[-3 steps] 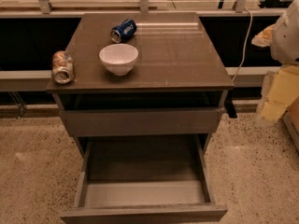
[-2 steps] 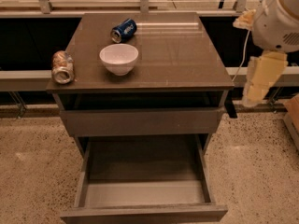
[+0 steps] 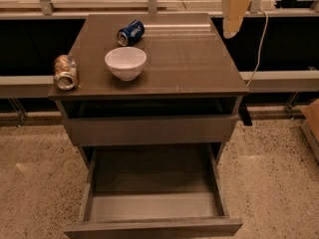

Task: Place pepsi can into middle drawer

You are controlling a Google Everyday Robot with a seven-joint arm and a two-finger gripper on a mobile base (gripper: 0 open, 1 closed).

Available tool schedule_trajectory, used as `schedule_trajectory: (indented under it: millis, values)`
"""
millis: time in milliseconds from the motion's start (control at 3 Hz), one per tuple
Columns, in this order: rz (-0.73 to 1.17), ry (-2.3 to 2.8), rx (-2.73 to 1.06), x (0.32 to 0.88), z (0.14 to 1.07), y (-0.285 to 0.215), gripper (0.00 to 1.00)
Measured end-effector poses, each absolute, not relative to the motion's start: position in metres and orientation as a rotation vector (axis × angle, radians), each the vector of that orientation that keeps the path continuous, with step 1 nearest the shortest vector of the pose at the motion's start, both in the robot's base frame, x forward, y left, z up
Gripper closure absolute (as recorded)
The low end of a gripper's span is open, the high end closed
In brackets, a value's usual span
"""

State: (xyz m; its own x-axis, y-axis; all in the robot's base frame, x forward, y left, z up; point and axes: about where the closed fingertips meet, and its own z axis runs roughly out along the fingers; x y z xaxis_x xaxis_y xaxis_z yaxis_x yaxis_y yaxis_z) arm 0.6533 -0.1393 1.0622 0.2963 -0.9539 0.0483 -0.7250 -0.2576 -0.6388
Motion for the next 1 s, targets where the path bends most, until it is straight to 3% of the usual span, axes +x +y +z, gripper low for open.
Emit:
schedule_trajectory:
  millis: [667, 1000]
  values:
    - [-0.552, 1.392, -2.132, 0.676, 1.048, -0.12, 0.0]
    - [-0.483, 1.163, -2.229, 0.741, 1.009, -0.067, 0.0]
